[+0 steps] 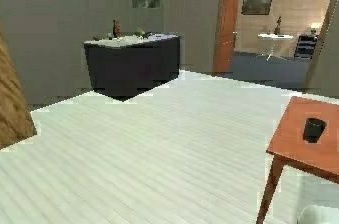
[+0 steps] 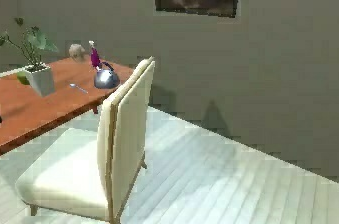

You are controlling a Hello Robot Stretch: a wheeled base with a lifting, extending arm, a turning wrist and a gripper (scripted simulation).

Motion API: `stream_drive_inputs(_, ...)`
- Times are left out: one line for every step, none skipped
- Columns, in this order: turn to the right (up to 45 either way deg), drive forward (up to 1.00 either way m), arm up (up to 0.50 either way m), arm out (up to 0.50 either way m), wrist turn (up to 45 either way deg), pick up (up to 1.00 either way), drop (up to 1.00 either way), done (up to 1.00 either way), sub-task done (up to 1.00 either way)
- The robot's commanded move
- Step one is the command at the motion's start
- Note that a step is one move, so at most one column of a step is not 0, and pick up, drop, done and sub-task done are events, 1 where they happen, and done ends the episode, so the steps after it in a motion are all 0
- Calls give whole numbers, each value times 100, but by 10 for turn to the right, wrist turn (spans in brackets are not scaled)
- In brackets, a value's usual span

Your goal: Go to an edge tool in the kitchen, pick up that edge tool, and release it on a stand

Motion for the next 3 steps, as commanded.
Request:
stream_drive_inputs(0, 100, 0, 0, 0, 0, 0, 0, 0)
stream_drive_inputs(-90, 0, 0, 0, 0, 0, 0, 0, 0)
stream_drive_inputs(0, 10, 0, 0, 0, 0, 0, 0, 0)
